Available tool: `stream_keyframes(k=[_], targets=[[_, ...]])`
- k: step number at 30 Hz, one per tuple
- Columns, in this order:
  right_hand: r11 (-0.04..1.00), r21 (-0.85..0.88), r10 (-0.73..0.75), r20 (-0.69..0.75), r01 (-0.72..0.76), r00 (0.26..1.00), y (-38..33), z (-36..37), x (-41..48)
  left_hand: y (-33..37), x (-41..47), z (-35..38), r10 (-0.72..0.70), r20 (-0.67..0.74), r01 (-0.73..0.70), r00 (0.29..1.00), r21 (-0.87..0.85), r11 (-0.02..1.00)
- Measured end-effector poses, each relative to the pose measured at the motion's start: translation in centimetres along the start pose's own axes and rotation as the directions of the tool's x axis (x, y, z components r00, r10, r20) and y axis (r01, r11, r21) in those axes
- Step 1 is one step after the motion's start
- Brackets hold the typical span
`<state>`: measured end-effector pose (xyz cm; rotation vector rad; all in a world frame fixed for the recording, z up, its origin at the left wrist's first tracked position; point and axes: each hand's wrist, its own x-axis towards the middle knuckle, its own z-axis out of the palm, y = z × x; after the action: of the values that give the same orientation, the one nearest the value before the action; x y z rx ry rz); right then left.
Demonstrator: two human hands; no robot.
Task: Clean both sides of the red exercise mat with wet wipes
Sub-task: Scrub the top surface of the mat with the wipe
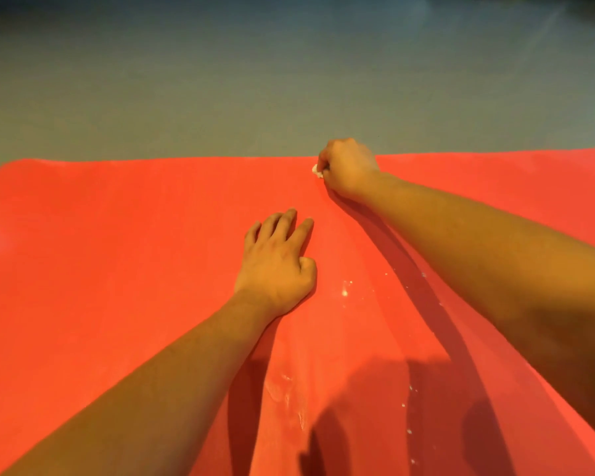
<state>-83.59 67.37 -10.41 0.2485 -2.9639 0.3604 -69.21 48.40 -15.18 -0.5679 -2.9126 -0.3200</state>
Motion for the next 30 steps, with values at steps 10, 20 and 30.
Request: stream_keyframes(k=[10, 20, 30], targets=[[0.997, -0.076, 0.034, 0.091, -0.027, 0.995, -0.1, -1.5, 1.4, -0.1, 0.0, -0.3, -0.005, -0.009, 0.005, 1.0, -0.001, 1.0], [0.972, -0.153, -0.161, 0.126, 0.179, 0.979, -0.3, -1.9, -3.3, -0.1, 0.1, 0.0, -0.006, -0.016, 0.006, 1.0, -0.012, 1.0], [0.994, -0.099, -0.047, 0.039, 0.051, 0.998, -1.0, -1.2, -3.8, 0.1, 0.0, -0.7, 0.007, -0.088, -0.013, 0.996, -0.076, 0.997]])
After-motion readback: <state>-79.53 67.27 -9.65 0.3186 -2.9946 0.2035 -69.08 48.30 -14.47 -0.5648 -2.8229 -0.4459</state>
